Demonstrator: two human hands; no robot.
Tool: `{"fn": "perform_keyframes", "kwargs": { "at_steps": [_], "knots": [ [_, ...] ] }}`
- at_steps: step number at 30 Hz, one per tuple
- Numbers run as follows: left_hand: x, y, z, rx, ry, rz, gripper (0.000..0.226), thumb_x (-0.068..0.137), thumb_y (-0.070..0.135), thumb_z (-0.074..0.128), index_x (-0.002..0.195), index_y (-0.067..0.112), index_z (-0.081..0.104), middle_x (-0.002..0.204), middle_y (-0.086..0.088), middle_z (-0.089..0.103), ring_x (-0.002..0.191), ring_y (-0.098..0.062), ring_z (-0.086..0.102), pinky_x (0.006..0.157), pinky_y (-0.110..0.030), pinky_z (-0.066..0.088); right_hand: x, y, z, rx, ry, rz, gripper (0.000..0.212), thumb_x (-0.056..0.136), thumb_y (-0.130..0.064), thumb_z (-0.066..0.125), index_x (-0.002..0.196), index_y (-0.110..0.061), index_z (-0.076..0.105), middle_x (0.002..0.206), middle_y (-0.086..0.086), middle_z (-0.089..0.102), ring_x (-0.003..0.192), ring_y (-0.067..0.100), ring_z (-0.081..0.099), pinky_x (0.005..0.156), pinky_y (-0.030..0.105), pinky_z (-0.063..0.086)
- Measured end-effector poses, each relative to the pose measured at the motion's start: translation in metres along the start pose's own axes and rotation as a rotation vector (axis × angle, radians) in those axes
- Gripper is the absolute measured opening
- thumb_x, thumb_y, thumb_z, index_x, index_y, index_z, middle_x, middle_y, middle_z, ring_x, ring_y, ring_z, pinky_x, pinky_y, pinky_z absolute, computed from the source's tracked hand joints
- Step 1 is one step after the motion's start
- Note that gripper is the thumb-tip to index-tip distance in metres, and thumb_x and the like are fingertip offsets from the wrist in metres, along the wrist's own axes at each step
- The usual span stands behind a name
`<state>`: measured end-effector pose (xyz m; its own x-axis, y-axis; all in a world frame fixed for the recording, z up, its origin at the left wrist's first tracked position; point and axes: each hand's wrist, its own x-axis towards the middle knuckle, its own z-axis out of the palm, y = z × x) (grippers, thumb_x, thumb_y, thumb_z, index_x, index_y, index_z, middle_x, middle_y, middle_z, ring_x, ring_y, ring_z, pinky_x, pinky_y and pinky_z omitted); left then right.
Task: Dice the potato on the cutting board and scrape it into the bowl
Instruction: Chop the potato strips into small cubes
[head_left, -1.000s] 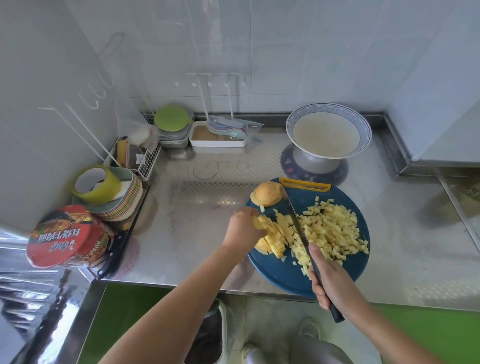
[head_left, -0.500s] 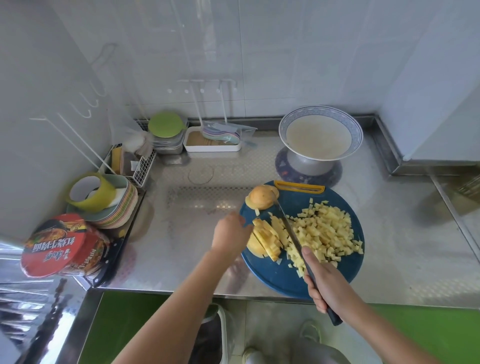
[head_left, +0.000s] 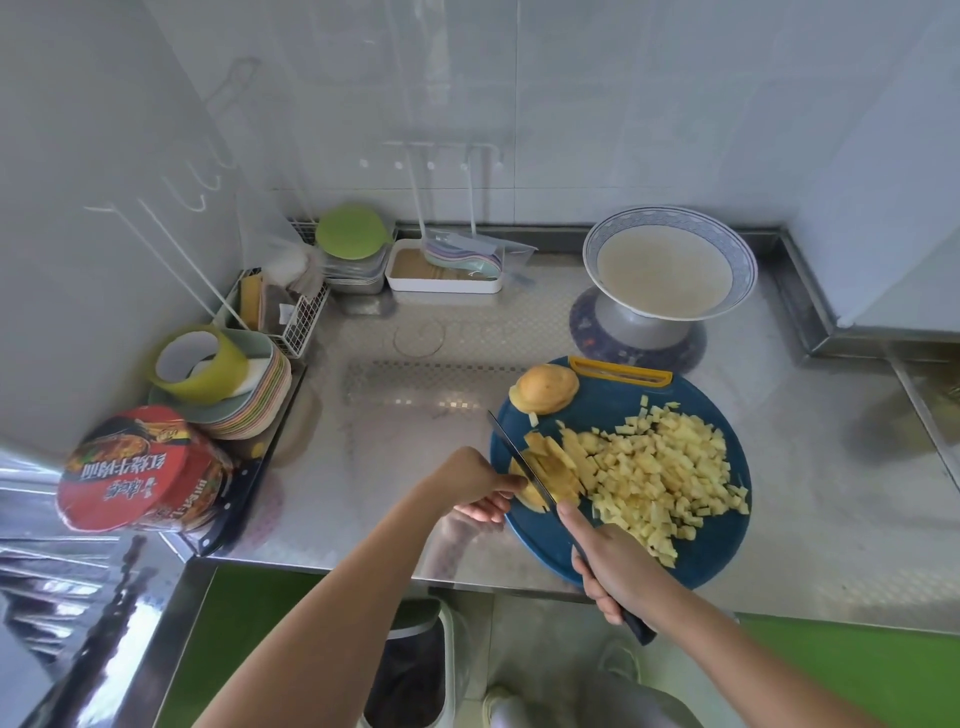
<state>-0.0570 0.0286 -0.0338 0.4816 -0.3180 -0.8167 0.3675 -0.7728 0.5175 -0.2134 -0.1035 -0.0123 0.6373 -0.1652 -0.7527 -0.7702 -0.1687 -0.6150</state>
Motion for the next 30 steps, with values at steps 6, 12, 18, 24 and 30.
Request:
{"fn": "perform_keyframes", "kwargs": {
  "at_steps": [6, 12, 18, 24, 30],
  "knots": [
    [0.006, 0.002, -0.006, 0.017, -0.064, 0.003, 0.034, 0.08, 0.04, 0.075, 0.075, 0.006, 0.07, 0.065, -0.003, 0.071, 0.056, -0.013, 0.065, 0.056, -0.019, 0.054, 0.004, -0.002, -0.001, -0.001, 0.029, -0.035, 0.065, 0.092, -0.069, 0.034, 0.059, -0.014, 0.035, 0.046, 0.002, 0.03, 0.035, 0.016, 0.028, 0.039, 0.025, 0.028],
    [0.012, 0.004, -0.009, 0.042, -0.093, -0.015, 0.034, 0.079, 0.038, 0.076, 0.077, 0.005, 0.07, 0.07, -0.005, 0.071, 0.059, -0.014, 0.065, 0.059, -0.02, 0.056, 0.005, -0.001, 0.002, -0.12, 0.113, -0.086, 0.065, 0.094, -0.068, 0.03, 0.057, -0.015, 0.027, 0.04, -0.006, 0.023, 0.031, 0.01, 0.023, 0.041, 0.028, 0.023],
    [0.016, 0.007, -0.013, 0.048, -0.13, -0.024, 0.035, 0.078, 0.037, 0.077, 0.082, 0.003, 0.071, 0.078, -0.009, 0.072, 0.062, -0.016, 0.066, 0.066, -0.023, 0.056, 0.01, 0.002, 0.011, -0.206, 0.15, -0.07, 0.068, 0.093, -0.072, 0.027, 0.054, -0.016, 0.026, 0.038, -0.007, 0.023, 0.029, 0.009, 0.024, 0.044, 0.03, 0.024],
    [0.016, 0.004, -0.014, 0.015, -0.136, 0.003, 0.031, 0.08, 0.033, 0.076, 0.08, 0.003, 0.07, 0.077, -0.011, 0.072, 0.06, -0.017, 0.066, 0.056, -0.022, 0.054, 0.004, -0.003, 0.002, -0.025, 0.019, 0.078, 0.067, 0.092, -0.073, 0.03, 0.06, -0.014, 0.035, 0.047, 0.003, 0.033, 0.033, 0.016, 0.032, 0.036, 0.023, 0.031],
    [0.015, 0.003, -0.013, 0.043, -0.135, 0.028, 0.029, 0.083, 0.031, 0.073, 0.084, 0.002, 0.07, 0.074, -0.008, 0.072, 0.058, -0.015, 0.066, 0.055, -0.021, 0.054, 0.001, 0.001, 0.005, 0.001, 0.028, 0.094, 0.068, 0.091, -0.073, 0.032, 0.059, -0.014, 0.036, 0.048, 0.003, 0.035, 0.033, 0.015, 0.032, 0.036, 0.022, 0.032]
  ]
}}
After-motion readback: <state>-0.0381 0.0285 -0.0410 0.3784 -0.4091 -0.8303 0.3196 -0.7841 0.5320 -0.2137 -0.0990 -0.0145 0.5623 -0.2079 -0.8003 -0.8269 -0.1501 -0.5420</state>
